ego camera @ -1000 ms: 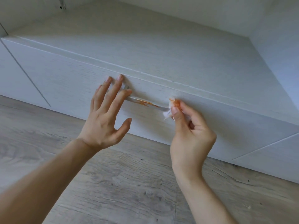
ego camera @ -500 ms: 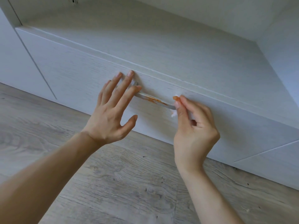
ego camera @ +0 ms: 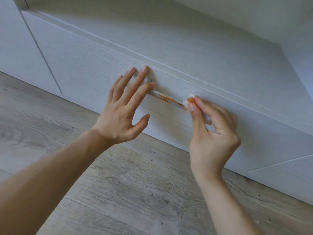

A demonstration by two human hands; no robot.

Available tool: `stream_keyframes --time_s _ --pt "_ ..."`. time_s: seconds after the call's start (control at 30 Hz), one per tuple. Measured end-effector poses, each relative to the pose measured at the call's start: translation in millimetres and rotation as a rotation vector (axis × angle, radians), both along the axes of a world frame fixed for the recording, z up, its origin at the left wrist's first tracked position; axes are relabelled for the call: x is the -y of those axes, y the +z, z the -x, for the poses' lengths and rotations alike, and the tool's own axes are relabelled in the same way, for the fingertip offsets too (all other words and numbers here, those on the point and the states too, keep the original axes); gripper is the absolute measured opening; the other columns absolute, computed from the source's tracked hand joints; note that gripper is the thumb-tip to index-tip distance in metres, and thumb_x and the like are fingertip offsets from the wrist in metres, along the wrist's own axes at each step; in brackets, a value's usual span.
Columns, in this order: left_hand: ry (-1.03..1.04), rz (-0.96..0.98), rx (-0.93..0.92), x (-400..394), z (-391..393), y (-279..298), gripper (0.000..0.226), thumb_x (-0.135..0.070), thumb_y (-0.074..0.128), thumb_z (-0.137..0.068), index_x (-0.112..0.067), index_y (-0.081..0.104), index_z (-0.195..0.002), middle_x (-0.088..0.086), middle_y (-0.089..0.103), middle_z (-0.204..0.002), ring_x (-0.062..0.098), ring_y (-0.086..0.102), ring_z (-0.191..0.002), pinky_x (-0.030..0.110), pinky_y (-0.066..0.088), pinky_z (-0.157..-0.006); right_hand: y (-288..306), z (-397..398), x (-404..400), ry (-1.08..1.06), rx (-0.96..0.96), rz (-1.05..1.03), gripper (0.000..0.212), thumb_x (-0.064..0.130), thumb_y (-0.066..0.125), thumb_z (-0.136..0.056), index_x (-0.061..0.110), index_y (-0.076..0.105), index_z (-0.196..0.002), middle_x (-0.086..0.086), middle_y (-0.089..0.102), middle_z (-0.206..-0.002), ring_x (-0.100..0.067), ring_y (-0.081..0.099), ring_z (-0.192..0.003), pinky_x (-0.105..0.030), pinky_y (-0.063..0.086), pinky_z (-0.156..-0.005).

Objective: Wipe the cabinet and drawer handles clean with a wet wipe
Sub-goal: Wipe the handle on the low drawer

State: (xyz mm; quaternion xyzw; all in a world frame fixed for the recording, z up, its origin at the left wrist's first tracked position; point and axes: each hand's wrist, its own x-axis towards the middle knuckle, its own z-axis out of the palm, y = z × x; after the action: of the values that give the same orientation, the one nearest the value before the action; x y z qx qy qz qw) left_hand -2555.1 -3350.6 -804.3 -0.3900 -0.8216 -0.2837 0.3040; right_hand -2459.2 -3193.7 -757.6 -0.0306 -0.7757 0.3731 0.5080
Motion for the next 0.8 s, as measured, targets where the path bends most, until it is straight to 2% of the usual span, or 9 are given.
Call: stream_keyframes --time_s 0.07,0.13,0.23,0.3,0.5,0.67,0.8 --pt "0.001 0.008 0.002 1.2 0.1 0.2 0.062 -0.035 0.048 -0.086 -0.012 0.029 -0.140 0.020 0.021 -0.151 0.040 0.014 -0.142 0.061 0.021 -0.109 -5.5 0.5 -8.3 -0.006 -0.018 -0.152 0.014 0.009 0.069 -0.085 0.001 0.072 -0.097 -0.007 0.068 -0.094 -0.010 0.061 -0.090 -0.035 0.055 -0.075" --pt "0.003 0.010 0.002 1.6 0.2 0.5 0.062 -0.035 0.048 -0.086 -0.012 0.029 -0.141 0.020 0.022 -0.151 0.040 0.014 -0.142 0.061 0.021 -0.109 -7.3 3.0 -13.4 -0.002 -0.014 -0.308 0.016 0.005 0.069 -0.085 -0.002 0.070 -0.100 -0.014 0.067 -0.096 -0.020 0.061 -0.087 -0.029 0.054 -0.083" --pt "0.008 0.014 0.005 0.9 -0.5 0.5 0.063 -0.035 0.048 -0.086 -0.012 0.028 -0.141 0.020 0.022 -0.151 0.039 0.014 -0.142 0.061 0.021 -0.109 -2.8 6.5 -24.9 -0.028 -0.030 -0.538 0.016 0.003 0.070 -0.084 -0.003 0.070 -0.099 -0.016 0.069 -0.094 -0.020 0.056 -0.082 -0.013 0.042 -0.088" --pt "0.008 0.025 0.004 1.8 -0.3 0.6 0.063 -0.035 0.048 -0.086 -0.012 0.028 -0.141 0.020 0.021 -0.152 0.039 0.013 -0.142 0.060 0.022 -0.110 1.3 6.4 -32.9 -0.019 -0.050 -0.604 0.014 0.003 0.071 -0.084 -0.003 0.072 -0.097 -0.014 0.070 -0.091 -0.022 0.057 -0.077 -0.013 0.042 -0.085" --pt "0.009 0.049 -0.011 3.8 2.1 0.6 0.062 -0.037 0.046 -0.087 -0.013 0.028 -0.142 0.018 0.020 -0.153 0.038 0.013 -0.143 0.057 0.022 -0.111 6.1 12.1 -20.1 -0.049 -0.068 -0.613 0.008 0.006 0.071 -0.085 0.003 0.075 -0.090 -0.008 0.072 -0.085 -0.027 0.060 -0.066 -0.017 0.043 -0.075" --pt "0.015 0.031 -0.016 3.6 2.2 -1.8 0.062 -0.036 0.047 -0.086 -0.012 0.031 -0.141 0.018 0.021 -0.153 0.036 0.013 -0.143 0.056 0.023 -0.110 9.0 2.1 -19.9 -0.035 -0.014 -0.480 0.014 0.009 0.069 -0.087 -0.001 0.072 -0.097 -0.006 0.069 -0.087 -0.026 0.062 -0.068 -0.015 0.041 -0.078" --pt "0.028 0.001 -0.009 -1.2 1.4 -2.5 0.062 -0.036 0.048 -0.086 -0.012 0.030 -0.141 0.019 0.023 -0.153 0.038 0.015 -0.143 0.057 0.023 -0.110 16.3 0.5 -1.7 0.025 0.179 -0.490 0.026 0.008 0.059 -0.091 -0.007 0.064 -0.111 -0.018 0.062 -0.092 -0.020 0.060 -0.081 -0.003 0.038 -0.082"
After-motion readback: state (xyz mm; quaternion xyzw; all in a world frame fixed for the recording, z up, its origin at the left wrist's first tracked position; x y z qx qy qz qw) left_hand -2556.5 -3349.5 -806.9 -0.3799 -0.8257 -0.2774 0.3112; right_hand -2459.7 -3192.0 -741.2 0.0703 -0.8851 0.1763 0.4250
